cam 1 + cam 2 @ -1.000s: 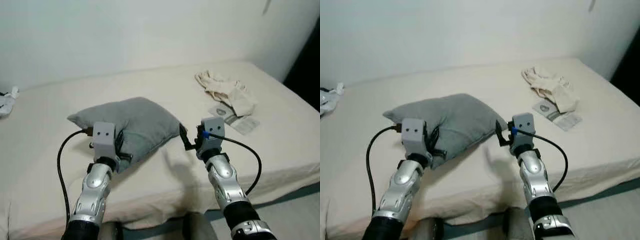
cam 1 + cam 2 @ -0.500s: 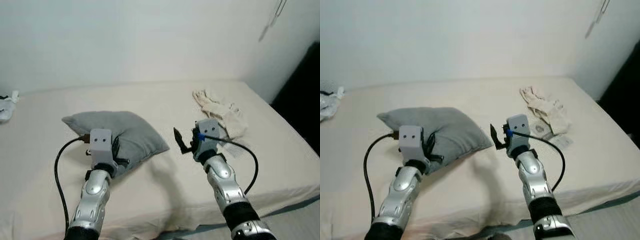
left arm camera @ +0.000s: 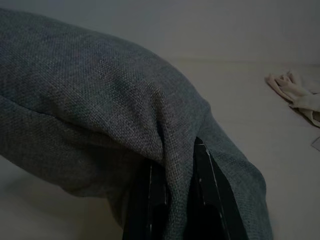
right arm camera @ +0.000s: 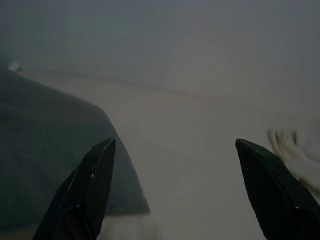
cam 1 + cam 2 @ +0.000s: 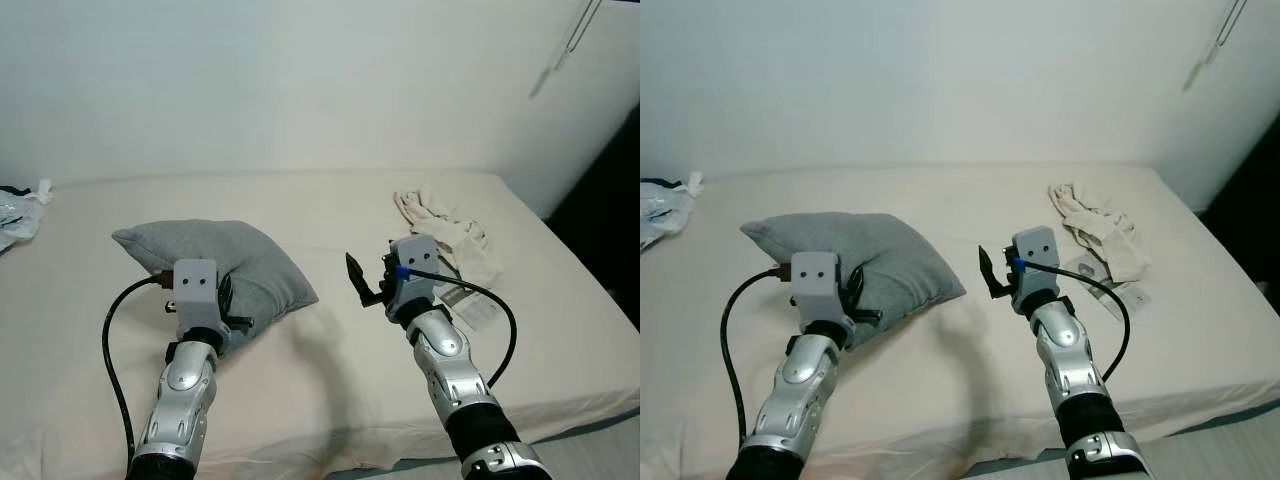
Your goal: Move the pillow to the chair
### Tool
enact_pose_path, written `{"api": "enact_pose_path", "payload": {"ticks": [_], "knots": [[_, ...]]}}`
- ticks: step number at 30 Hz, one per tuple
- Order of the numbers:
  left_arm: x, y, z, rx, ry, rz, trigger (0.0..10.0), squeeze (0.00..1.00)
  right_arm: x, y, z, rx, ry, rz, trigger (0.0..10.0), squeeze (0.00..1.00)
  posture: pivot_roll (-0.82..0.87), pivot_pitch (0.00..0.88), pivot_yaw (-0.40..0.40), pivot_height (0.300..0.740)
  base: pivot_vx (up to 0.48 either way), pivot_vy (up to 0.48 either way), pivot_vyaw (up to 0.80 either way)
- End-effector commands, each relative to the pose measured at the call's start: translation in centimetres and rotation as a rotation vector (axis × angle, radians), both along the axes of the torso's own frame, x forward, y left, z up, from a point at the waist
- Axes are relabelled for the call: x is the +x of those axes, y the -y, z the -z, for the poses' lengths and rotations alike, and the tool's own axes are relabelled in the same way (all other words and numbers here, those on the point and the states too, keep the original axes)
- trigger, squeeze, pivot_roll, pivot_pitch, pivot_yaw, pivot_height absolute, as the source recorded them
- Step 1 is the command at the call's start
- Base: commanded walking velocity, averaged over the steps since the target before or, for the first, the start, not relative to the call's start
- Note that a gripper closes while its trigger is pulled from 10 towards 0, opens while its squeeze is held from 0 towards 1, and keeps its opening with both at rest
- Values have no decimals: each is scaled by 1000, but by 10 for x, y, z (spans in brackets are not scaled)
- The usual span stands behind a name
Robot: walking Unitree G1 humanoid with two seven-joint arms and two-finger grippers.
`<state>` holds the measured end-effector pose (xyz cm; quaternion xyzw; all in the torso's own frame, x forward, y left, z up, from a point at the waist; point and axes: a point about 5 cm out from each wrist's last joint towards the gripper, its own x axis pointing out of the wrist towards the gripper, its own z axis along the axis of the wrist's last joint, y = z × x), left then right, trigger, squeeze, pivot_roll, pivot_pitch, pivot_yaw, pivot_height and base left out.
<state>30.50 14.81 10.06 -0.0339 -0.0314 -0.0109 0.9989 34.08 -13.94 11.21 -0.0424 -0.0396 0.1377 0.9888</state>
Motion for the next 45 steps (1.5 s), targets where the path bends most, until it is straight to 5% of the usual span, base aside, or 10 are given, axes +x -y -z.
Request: {"api": "enact_pose_path", "payload": {"ticks": [1,10,24,45], "knots": [[5,-1,-6,-49,14,-8,10000,0,-5,6,24,19,-123,62,10000,0,4,41,-50,740,0,0,0],[0,-14,4,-12,-9,-54,10000,0,-14,12,35,64,-130,114,10000,0,11,39,-30,740,0,0,0],[0,-13,13,31,-71,-41,10000,0,-14,10,34,79,-121,113,10000,0,15,37,-29,740,0,0,0],[1,2,4,54,-24,33,10000,0,-16,14,40,106,-162,134,10000,0,15,26,-24,740,0,0,-800]]}}
